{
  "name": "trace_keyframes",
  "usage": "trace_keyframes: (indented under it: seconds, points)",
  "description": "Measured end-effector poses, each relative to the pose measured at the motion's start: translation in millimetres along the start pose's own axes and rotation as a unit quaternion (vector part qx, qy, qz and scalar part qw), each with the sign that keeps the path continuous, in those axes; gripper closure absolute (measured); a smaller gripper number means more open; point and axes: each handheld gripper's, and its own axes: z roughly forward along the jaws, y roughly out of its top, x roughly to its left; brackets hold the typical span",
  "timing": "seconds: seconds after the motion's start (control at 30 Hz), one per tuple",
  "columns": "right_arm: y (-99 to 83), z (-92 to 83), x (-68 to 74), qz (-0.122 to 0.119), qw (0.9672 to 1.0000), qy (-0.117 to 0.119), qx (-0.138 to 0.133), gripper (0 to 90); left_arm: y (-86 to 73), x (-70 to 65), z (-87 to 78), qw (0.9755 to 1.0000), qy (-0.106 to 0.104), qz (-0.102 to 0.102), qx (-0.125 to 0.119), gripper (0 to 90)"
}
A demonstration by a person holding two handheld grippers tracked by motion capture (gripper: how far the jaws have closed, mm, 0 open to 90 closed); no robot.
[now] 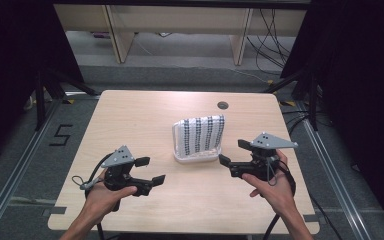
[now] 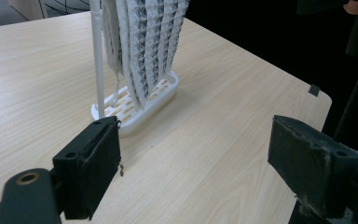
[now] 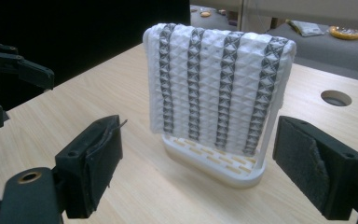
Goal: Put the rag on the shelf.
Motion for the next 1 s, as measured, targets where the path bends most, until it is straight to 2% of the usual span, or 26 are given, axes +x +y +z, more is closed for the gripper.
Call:
trace_keyframes:
  seconds: [0.03,0.07,0.13,0.17,0.2,0.23,0.27,0.37,0.4,0.43,0.5,0.53,0.67,0.7,0.77,0.8,0.83,0.87,0.93,1.0]
  points:
    - [0.0,0.0,0.0,0.0,1.0,0.0,0.0,16.8,-1.5,0.3,0.9,1.0,-0.006,0.0,-0.002,16.3]
    - [-1.3,-0.2,1.0,0.003,1.0,-0.005,0.001,16.8,-2.6,-0.4,0.6,1.0,-0.002,-0.001,0.0,16.3]
    - [-3.4,0.4,2.2,0.01,0.9999,0.003,0.002,16.8,-4.5,-0.8,0.6,1.0,-0.001,0.0,0.003,16.3]
    - [-4.6,1.0,1.3,0.003,1.0,0.006,-0.003,16.8,-5.5,-1.0,0.8,1.0,-0.001,0.0,0.003,16.3]
    - [-6.5,0.1,2.0,0.005,1.0,0.001,0.002,16.8,-6.9,-0.2,1.4,1.0,-0.005,0.003,0.002,16.3]
    - [-6.5,0.1,2.0,0.005,1.0,0.001,0.002,16.8,-8.2,-0.9,1.2,1.0,0.001,0.0,0.004,16.3]
    - [-8.0,0.7,2.9,0.011,0.9999,0.009,0.001,16.8,-8.9,-0.8,1.4,1.0,-0.001,0.0,0.003,16.3]
    - [-9.1,0.5,2.6,-0.001,1.0,0.004,0.0,16.8,-11.2,-1.1,1.6,1.0,0.0,-0.001,0.002,16.3]
    - [-9.6,-1.0,6.9,0.022,0.9997,0.011,0.008,16.8,-12.1,-0.7,1.4,1.0,-0.002,0.002,0.005,16.3]
    - [-9.6,-1.0,6.9,0.022,0.9997,0.011,0.008,16.8,-12.8,-1.0,1.5,1.0,-0.002,0.001,0.005,16.3]
    - [-10.1,-1.2,6.7,0.004,0.9999,0.006,0.007,16.8,-14.3,-1.4,1.1,1.0,-0.002,0.002,0.006,16.3]
    - [-11.3,0.7,8.0,0.006,0.9999,0.015,0.001,16.8,-16.0,-1.9,0.8,1.0,-0.003,0.002,0.007,16.3]
    - [-13.5,0.2,9.9,0.0,0.9999,0.015,0.007,16.8,-18.7,-2.7,0.5,0.9999,0.002,0.003,0.011,16.3]
    - [-14.8,1.4,11.0,0.006,0.9998,0.02,0.005,16.8,-21.1,-2.6,0.7,0.9999,0.002,0.002,0.011,16.3]
    - [-15.4,0.9,10.6,-0.001,0.9998,0.017,0.01,16.8,-22.4,-2.4,0.9,0.9999,0.0,0.002,0.012,16.3]
    - [-17.2,1.7,11.6,0.002,0.9999,0.012,0.004,16.8,-23.7,-2.6,0.9,0.9999,0.003,0.002,0.014,16.3]
    - [-18.4,0.9,13.1,0.013,0.9997,0.018,0.012,16.8,-24.5,-2.6,0.8,0.9999,0.003,0.003,0.015,16.3]
    - [-19.2,2.7,12.0,0.006,0.9997,0.024,0.008,16.8,-25.9,-2.5,0.9,0.9999,0.001,0.001,0.015,16.3]
    - [-21.8,1.6,13.0,0.006,0.9998,0.015,0.011,16.8,-27.5,-2.4,1.5,0.9999,-0.002,0.001,0.015,16.3]
    - [-24.3,2.6,12.9,0.002,0.9998,0.016,0.01,16.8,-29.4,-2.9,1.3,0.9998,0.001,0.002,0.02,16.3]
